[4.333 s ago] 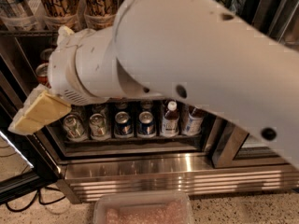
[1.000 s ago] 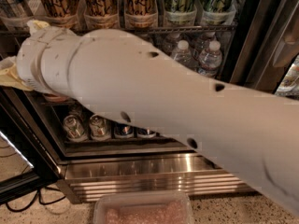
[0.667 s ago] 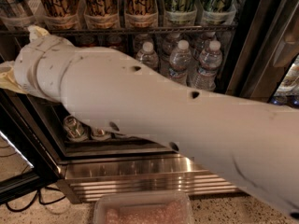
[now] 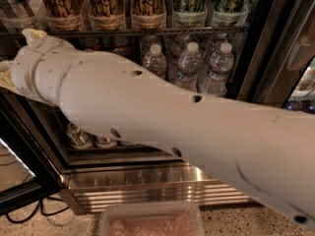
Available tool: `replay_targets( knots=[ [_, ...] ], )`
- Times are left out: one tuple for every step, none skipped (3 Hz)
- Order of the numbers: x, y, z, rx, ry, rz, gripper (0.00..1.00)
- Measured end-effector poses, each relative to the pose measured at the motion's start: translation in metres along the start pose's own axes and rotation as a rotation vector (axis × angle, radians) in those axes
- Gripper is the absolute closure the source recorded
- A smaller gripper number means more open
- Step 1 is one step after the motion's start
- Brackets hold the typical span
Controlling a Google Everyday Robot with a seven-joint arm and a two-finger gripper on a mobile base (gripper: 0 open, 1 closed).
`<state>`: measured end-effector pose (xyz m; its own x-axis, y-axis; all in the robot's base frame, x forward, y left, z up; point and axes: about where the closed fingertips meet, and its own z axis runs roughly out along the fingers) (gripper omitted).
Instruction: Pick redbull can from top shelf of fridge
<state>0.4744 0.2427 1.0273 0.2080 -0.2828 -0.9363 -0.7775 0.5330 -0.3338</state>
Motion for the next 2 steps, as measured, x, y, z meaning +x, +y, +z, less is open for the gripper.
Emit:
replay_targets(
  knots=[
    [-0.0028,-0.0056,0.0085,0.007,-0.020,0.006,0.39],
    [-0.0045,-0.0069,0.0092,0.007,-0.020,0.006,0.36]
  ],
)
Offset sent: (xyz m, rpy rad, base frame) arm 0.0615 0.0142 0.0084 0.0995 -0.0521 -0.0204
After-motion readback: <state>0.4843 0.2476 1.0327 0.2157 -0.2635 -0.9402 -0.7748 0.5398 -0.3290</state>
